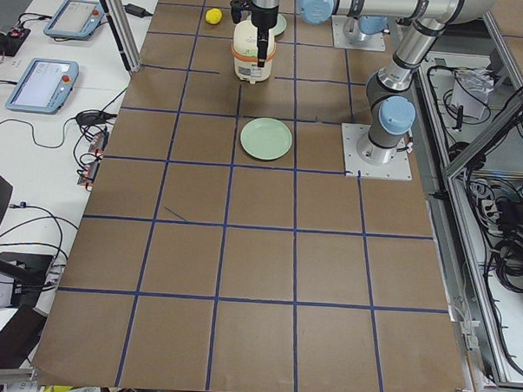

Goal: Press rice cooker button
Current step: 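Move the right gripper toward the white rice cooker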

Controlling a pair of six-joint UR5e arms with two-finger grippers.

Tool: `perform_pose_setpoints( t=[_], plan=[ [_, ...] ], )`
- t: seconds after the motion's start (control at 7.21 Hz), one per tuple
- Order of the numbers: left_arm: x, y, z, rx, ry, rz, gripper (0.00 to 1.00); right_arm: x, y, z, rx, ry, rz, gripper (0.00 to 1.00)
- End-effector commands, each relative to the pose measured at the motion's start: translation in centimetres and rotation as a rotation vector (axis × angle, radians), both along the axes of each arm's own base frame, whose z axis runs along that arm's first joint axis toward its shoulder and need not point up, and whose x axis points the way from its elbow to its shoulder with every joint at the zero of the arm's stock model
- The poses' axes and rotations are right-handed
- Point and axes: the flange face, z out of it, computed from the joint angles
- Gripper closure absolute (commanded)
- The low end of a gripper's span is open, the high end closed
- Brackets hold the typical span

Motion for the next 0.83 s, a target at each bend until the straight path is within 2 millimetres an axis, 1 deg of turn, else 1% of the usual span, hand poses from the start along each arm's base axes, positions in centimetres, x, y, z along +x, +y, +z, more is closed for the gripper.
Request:
perform_pose_setpoints(
  t=[0.0,0.14,0.28,0.42,0.55,0.69],
  plan=[
    [0.0,0.01,-0.01,0.001,0.0,-0.001,0.0,0.01,-0.01,0.08,-0.002,0.0,0.0,0.02],
    [0.0,-0.01,0.01,-0.001,0.0,-0.001,0.0,0.01,-0.01,0.08,-0.002,0.0,0.0,0.02],
    [0.0,-0.01,0.01,-0.001,0.0,0.0,0.0,-0.04,-0.02,0.01,0.0,-0.003,-0.001,0.06],
    [0.0,0.01,-0.01,0.001,0.0,0.0,0.0,-0.03,-0.03,0.08,-0.002,-0.005,-0.003,0.18],
    [0.0,0.01,-0.01,0.001,0.0,0.0,0.0,0.13,0.01,-0.01,0.002,-0.013,-0.008,0.69],
    [0.0,-0.01,0.01,-0.001,0.0,0.0,0.0,0.19,0.17,-0.24,0.019,-0.019,-0.009,0.94]
  ],
)
